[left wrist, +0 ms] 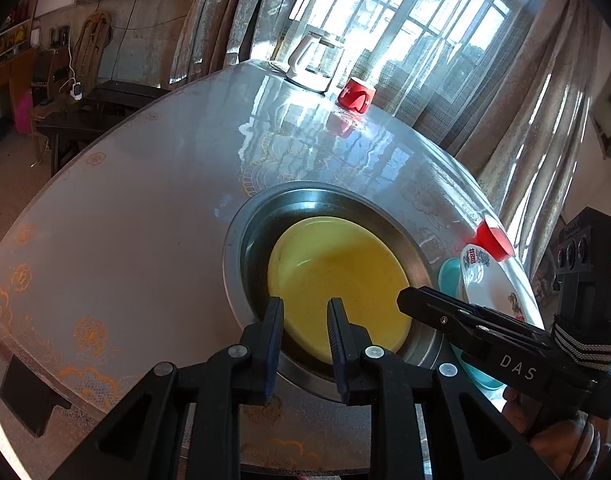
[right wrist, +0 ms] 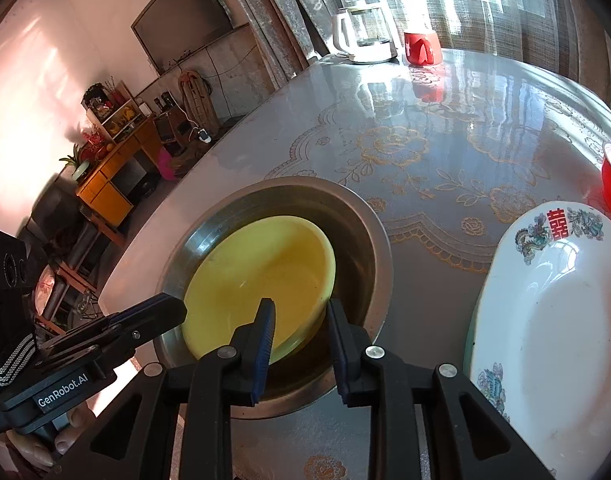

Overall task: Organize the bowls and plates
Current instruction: 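Lower the yellow bowl into the steel basin and open the left tool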

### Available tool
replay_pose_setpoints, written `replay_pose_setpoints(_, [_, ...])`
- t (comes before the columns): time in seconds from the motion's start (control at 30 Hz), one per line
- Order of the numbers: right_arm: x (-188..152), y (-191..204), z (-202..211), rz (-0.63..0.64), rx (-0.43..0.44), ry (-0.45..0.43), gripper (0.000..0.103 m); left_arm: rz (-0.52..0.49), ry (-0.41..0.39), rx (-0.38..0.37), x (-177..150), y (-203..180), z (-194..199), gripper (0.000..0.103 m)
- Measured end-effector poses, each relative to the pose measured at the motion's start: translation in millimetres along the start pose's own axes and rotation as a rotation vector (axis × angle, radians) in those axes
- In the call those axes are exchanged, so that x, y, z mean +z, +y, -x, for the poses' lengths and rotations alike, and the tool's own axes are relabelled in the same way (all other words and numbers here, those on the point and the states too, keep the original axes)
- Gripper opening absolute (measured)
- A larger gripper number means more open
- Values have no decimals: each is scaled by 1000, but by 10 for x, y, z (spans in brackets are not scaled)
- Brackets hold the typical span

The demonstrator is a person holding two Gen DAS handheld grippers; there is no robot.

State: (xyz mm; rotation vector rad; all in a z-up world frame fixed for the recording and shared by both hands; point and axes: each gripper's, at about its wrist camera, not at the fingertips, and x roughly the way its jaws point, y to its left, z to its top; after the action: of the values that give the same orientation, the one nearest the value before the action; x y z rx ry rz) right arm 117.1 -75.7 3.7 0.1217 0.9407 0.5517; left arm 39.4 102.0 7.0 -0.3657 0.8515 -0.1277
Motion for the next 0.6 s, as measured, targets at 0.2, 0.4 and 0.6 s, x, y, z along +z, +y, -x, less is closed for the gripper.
replay_pose_setpoints(0.2, [-15, 9, -7, 21, -6, -9, 28, -3, 3, -4, -7, -4, -21, 23])
replay_pose_setpoints(0.4, [-16, -21, -4, 11, 5, -13, 28, -6, 5, -8, -10, -14, -32, 23])
replay_pose_setpoints(0.6, [-40, -11, 16, 11, 12, -28, 28, -55, -24, 59, -24, -79, -33, 24])
